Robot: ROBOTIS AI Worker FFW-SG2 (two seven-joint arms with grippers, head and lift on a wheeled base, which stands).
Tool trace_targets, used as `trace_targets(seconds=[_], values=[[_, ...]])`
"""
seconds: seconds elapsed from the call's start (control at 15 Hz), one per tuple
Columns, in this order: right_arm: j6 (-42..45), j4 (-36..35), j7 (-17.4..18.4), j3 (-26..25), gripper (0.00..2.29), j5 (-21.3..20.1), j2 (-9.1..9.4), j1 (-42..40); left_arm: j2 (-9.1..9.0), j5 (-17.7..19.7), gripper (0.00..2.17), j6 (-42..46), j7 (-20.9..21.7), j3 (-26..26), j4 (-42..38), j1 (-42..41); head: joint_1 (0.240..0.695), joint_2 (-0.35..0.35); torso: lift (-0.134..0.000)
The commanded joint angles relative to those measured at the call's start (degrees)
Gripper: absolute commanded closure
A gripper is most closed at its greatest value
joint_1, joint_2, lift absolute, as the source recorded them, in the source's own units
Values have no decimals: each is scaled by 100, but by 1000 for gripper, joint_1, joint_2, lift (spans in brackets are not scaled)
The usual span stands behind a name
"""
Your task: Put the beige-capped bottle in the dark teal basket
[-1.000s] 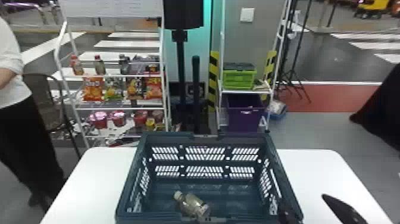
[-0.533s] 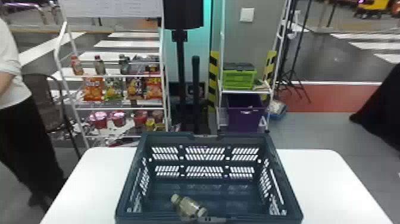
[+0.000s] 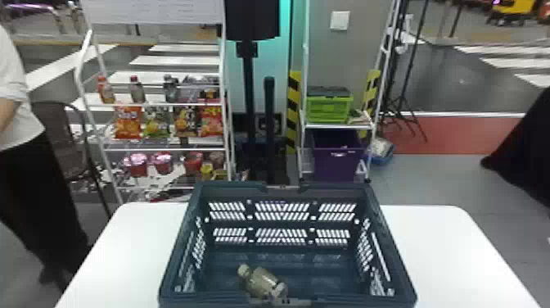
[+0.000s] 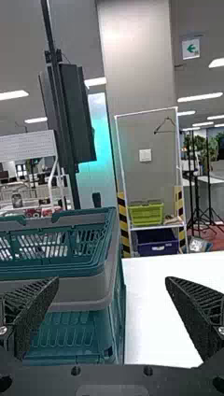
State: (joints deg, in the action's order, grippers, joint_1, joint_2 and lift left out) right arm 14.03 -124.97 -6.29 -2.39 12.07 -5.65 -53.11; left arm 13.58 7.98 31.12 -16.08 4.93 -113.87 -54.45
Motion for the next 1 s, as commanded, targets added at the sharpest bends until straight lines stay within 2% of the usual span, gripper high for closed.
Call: trace_targets(seconds=[0.0, 0.27, 0.93], values=[[412, 140, -110, -60, 36, -3, 99, -94, 4, -43, 154, 20, 0, -1, -13, -39, 499, 0, 0], [675, 184, -119, -69, 39, -3, 161, -208, -5, -60, 154, 55, 0, -1, 5, -65, 499, 0, 0], [711, 246, -206, -78, 39, -3, 161, -261, -5, -78, 154, 161, 0, -1, 5, -101, 499, 0, 0]])
